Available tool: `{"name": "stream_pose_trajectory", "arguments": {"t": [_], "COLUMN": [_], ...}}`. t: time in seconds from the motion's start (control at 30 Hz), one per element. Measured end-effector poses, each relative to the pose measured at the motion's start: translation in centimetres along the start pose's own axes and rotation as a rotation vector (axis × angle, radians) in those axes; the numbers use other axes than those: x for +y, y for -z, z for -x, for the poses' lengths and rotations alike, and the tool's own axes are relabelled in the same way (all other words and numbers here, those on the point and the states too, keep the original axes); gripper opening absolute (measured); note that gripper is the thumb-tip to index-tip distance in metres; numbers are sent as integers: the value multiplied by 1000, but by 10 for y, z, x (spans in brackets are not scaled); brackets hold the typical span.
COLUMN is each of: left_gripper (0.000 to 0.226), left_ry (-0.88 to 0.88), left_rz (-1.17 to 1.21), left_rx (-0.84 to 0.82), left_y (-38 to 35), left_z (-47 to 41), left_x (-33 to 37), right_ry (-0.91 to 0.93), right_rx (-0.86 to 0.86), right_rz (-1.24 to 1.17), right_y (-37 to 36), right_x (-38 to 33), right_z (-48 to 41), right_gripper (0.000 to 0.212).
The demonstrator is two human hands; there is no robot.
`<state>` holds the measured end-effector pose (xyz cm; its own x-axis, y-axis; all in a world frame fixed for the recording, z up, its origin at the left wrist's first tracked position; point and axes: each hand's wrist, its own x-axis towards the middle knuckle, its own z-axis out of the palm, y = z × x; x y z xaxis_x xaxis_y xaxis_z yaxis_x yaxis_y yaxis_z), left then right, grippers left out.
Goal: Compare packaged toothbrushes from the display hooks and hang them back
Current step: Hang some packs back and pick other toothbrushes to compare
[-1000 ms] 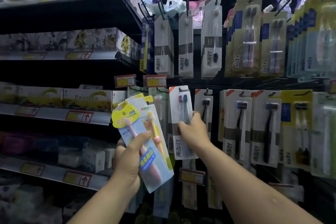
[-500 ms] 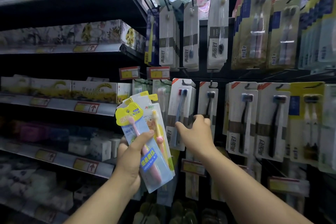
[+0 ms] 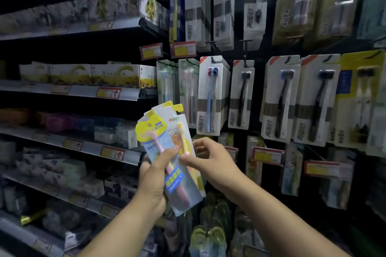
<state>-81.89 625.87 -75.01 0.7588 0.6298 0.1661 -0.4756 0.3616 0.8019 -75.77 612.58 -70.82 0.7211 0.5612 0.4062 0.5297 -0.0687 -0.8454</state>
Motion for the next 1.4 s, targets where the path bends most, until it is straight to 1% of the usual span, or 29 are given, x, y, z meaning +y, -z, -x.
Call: {"name": "stream_pose_trajectory", "arguments": {"t": [0.07, 0.2, 0.27, 0.33, 0.37, 0.43, 0.53, 0.6, 0.67, 0.77, 0.83, 0.97, 1.07, 1.13, 1.2, 1.33, 1.4], "left_gripper": [64, 64, 73, 88, 90, 86, 91, 87, 87, 99, 104, 94, 78, 63, 54, 68, 66], "left_ry": [32, 85, 134, 198, 218, 255, 327, 364, 389, 394, 393, 394, 411, 401, 367, 348, 338], "left_rz": [4, 21, 48, 69, 84, 89, 68, 53, 20, -44, -59, -102, -69, -52, -63, -88, -100], "left_rx": [4, 39, 63, 91, 98, 113, 154, 174, 219, 275, 276, 261, 251, 285, 315, 365, 356], "left_y": [3, 10, 19, 30, 35, 44, 55, 58, 58, 53, 49, 46, 48, 47, 48, 47, 46], "left_z": [4, 10, 12, 14, 14, 13, 7, 3, -2, -10, -16, -25, -35, -42, -47, -45, -42], "left_x": [-10, -32, -47, -62, -70, -83, -98, -107, -116, -128, -138, -159, -167, -168, -168, -167, -164], "right_ry": [-33, -108, -147, -182, -201, -247, -342, -431, -509, -569, -587, -628, -633, -613, -586, -544, -529], "right_rx": [30, 38, 55, 75, 82, 84, 117, 131, 128, 194, 247, 270, 322, 359, 376, 389, 416], "right_rz": [-5, -17, -15, 1, 6, 7, 6, -85, -234, -415, -504, -642, -710, -734, -736, -697, -685], "right_y": [-1, -5, -9, -13, -15, -19, -25, -27, -26, -21, -16, -6, -2, -3, -5, -8, -7], "right_x": [11, 33, 45, 58, 64, 77, 94, 103, 116, 137, 154, 179, 187, 188, 187, 183, 181], "right_z": [3, 11, 16, 20, 21, 23, 21, 19, 17, 18, 21, 19, 11, 7, 5, 6, 9], "right_gripper": [22, 18, 18, 20, 22, 23, 19, 20, 23, 16, 11, 13, 15, 16, 17, 21, 21]}}
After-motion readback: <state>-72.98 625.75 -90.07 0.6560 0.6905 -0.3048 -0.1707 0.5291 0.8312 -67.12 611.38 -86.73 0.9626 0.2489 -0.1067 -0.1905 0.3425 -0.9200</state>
